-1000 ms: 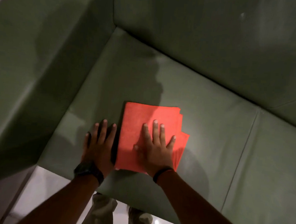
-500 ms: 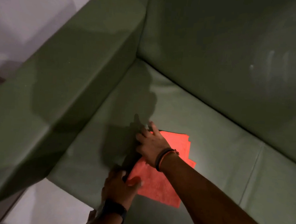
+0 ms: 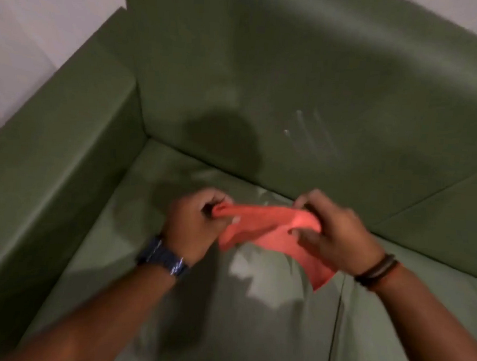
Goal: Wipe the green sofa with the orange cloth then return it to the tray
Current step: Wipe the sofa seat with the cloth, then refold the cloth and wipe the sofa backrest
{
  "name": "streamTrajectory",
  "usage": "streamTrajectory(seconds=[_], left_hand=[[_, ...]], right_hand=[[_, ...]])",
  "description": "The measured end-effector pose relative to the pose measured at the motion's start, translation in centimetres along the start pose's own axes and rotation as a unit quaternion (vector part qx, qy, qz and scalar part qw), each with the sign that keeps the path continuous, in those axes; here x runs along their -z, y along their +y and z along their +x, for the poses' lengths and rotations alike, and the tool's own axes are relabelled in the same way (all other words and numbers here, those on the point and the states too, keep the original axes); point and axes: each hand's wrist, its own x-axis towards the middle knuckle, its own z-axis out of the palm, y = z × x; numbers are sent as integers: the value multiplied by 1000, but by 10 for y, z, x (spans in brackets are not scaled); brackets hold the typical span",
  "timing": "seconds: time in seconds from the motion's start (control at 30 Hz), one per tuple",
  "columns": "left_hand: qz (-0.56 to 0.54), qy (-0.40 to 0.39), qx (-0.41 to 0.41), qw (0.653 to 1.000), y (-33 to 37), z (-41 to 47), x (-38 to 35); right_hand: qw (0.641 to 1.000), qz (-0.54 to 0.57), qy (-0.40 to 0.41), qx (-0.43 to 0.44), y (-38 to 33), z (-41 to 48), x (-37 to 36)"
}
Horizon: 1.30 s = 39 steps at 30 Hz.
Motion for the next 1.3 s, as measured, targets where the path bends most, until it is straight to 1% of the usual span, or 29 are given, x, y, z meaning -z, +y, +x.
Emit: streamTrajectory(seconds=[0.07, 0.13, 0.2, 0.27, 0.3, 0.33, 0.37, 0.4, 0.43, 0.47, 0.5, 0.53, 0.57, 0.6, 0.67, 0.7, 0.73, 0.8, 0.83, 0.9, 0.93, 0.97, 1.0, 1.07, 1.1, 1.13, 1.2, 1.23, 1.3], left_hand=[[27, 9, -71, 997, 46, 50, -7], [60, 31, -117, 991, 83, 95, -15], [99, 63, -147, 982, 109, 132, -24], [143, 92, -162, 972, 123, 159, -31], [159, 104, -164, 968, 126, 168, -35], [166, 116, -167, 965, 128, 175, -38], [164, 127, -172, 963, 128, 179, -41], [160, 134, -178, 962, 127, 181, -43], [154, 135, -185, 961, 126, 181, -44], [146, 134, -194, 961, 125, 181, -45], [137, 133, -210, 959, 123, 181, -45], [135, 137, -235, 953, 119, 180, -43], [145, 144, -270, 941, 113, 180, -40], [165, 152, -311, 924, 107, 178, -36], [253, 167, -370, 878, 87, 177, -26], [324, 165, -376, 852, 77, 176, -21], [392, 151, -360, 833, 68, 176, -16], [476, 109, -307, 817, 54, 177, -12], [493, 94, -287, 816, 50, 178, -12], [511, 82, -270, 812, 47, 182, -12], [518, 80, -269, 808, 47, 183, -12], [522, 77, -270, 806, 46, 183, -12], [524, 76, -272, 804, 45, 184, -12], [526, 79, -273, 802, 44, 184, -13], [524, 80, -273, 803, 44, 184, -13], [520, 81, -274, 805, 43, 185, -14], [516, 86, -279, 805, 41, 186, -14], [516, 88, -282, 804, 40, 187, -14], [516, 91, -291, 801, 39, 187, -13]], right_hand=[[996, -7, 92, -7, 7, 8, 41], [986, -29, 166, -15, 15, 22, 68], [972, -62, 224, -34, 25, 41, 82], [946, -113, 296, -67, 32, 58, 85], [922, -148, 347, -92, 36, 65, 85], [887, -190, 406, -111, 39, 71, 82], [845, -230, 470, -109, 39, 74, 76], [810, -260, 519, -81, 38, 78, 66], [795, -285, 535, -30, 37, 81, 51], [802, -313, 508, 26, 37, 84, 34], [824, -344, 444, 70, 38, 87, 18], [845, -374, 370, 97, 42, 89, 6], [861, -392, 308, 104, 50, 92, 1], [872, -398, 268, 97, 61, 96, 2], [888, -391, 230, 76, 81, 104, 8], [889, -391, 229, 64, 86, 106, 8], [888, -392, 232, 52, 86, 109, 5], [890, -391, 228, 59, 78, 116, -10], [891, -385, 224, 88, 76, 120, -17], [895, -337, 242, 162, 81, 126, -14], [899, -310, 257, 174, 88, 125, -6], [899, -301, 272, 163, 96, 122, 0], [894, -313, 291, 132, 104, 118, 2], [862, -394, 315, 39, 105, 112, -7], [851, -425, 309, 9, 99, 113, -17], [853, -434, 291, 5, 93, 116, -27], [869, -426, 247, 51, 86, 123, -39], [871, -423, 234, 83, 87, 125, -37], [875, -390, 249, 143, 102, 119, -21]])
